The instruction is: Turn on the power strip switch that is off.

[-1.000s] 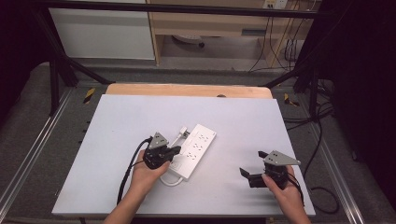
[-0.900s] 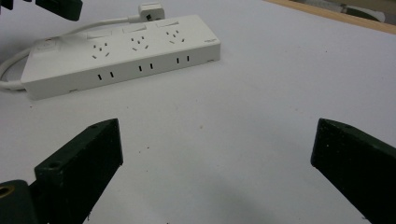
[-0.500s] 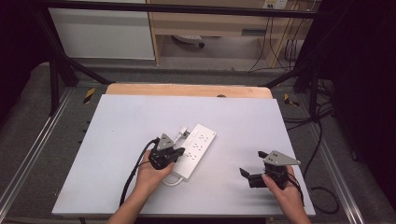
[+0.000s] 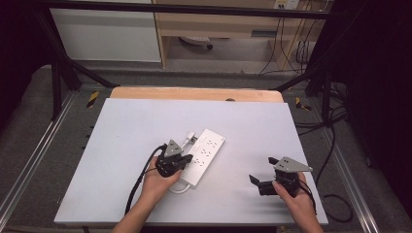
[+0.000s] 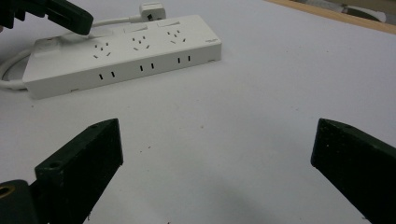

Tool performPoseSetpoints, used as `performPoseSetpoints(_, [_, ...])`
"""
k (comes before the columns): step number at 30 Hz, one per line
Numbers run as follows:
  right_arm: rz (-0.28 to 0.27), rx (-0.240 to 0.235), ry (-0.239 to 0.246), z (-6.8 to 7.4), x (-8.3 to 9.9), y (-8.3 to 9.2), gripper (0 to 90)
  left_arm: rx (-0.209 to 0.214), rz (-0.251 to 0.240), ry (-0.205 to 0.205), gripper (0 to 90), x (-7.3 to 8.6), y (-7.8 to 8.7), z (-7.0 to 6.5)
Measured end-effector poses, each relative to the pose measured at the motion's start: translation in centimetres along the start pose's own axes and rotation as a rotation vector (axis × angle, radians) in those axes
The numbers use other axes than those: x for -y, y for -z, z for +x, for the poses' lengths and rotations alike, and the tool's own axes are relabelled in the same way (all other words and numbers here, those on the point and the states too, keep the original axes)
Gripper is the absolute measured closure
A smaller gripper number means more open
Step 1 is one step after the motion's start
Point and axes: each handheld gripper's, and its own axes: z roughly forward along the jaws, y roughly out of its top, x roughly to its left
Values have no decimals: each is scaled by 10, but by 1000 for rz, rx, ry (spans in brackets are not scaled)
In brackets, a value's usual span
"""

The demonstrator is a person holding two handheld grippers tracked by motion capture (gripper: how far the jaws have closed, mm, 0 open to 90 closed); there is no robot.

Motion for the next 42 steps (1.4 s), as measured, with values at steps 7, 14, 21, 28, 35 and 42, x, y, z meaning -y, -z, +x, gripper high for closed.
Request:
performPoseSetpoints(7, [3, -1, -6, 0, 0, 0, 27, -1, 5, -2, 900, 1, -1, 0])
performPoseSetpoints(14, [4, -1, -5, 0, 0, 0, 27, -6, 5, -6, 900, 1, -1, 1])
performPoseSetpoints(21, [4, -1, -4, 0, 0, 0, 27, -15, -5, 3, 900, 0, 1, 3])
performPoseSetpoints(28, [4, -1, -4, 0, 0, 0, 27, -28, -3, -3, 900, 1, 1, 5])
performPoseSetpoints(35, [3, -2, -6, 0, 0, 0, 27, -31, 2, -6, 900, 1, 1, 5])
performPoseSetpoints(42, [1, -1, -2, 0, 0, 0, 27, -35, 1, -3, 900, 1, 1, 6])
